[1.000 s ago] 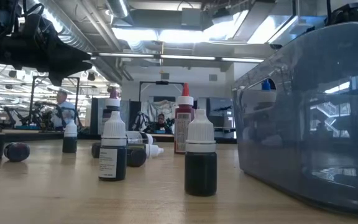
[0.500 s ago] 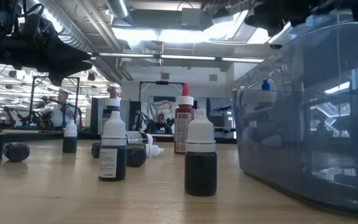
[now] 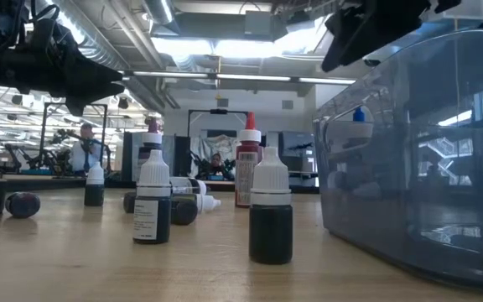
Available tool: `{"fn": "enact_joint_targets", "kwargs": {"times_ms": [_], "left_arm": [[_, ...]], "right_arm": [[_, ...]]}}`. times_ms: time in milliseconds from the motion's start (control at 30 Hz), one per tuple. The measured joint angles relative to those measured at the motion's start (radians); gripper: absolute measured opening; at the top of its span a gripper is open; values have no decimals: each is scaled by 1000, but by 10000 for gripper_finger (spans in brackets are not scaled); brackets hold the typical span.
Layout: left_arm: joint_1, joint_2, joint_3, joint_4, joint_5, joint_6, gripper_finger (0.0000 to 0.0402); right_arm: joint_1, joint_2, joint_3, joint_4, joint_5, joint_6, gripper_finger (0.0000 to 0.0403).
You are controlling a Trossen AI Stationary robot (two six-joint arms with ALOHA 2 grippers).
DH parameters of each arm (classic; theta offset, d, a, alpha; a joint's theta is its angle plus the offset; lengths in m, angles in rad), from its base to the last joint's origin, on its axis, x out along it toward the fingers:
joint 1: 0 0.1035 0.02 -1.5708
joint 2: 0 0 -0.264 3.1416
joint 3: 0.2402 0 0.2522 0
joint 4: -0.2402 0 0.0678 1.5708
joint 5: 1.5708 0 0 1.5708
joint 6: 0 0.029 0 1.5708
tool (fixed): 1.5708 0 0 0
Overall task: Pick & Place food coloring
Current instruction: Put the large blue food coloring bottle into the bin
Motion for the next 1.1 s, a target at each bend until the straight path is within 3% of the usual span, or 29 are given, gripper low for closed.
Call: {"fn": "enact_joint_targets", "kwargs": {"times_ms": [267,1100], "left_arm": [[0,0,0,1,0,0,157],[0,0,0,0,0,0,157]], "right_arm": [[0,93,43,-58,-92,65,204],[-25,234,43,-139,-91,114,203]]}}
